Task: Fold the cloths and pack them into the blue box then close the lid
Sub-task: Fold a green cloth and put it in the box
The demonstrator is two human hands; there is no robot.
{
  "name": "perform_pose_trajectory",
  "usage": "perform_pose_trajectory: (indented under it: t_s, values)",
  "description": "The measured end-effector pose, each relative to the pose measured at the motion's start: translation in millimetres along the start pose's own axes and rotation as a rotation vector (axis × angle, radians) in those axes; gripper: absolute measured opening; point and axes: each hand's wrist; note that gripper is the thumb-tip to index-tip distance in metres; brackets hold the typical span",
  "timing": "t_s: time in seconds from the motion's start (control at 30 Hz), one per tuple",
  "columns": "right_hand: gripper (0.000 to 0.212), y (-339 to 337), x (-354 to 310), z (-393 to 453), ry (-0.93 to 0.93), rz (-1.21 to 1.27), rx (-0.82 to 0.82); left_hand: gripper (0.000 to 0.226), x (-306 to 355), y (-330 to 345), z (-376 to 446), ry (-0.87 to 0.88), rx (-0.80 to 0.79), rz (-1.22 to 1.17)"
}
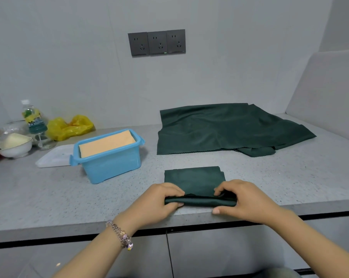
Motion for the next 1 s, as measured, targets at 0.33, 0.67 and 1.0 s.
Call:
perform_pose_trajectory:
  t_s: [0.33,0.67,1.0]
  values:
    - [0.033,7,-4,41,0.462,0.193,0.182,0.035,-10,3,30,-0.318,0.460,-0.076]
    - [0.033,27,-11,78,0.593,-0.336,0.062,0.022,-17,15,64,-0.434,0.435,0.265]
    - [0.044,29,0,84,0.564,-0.300,-0.038,0.032,-31,2,69,-0.526,0.261,0.254]
Point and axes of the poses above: each hand's wrist, its own z-axis towards the middle knuckle, its own y-axis out of the palm, x = y × z, and after that the axes turned 13 degrees about -z, right-handed
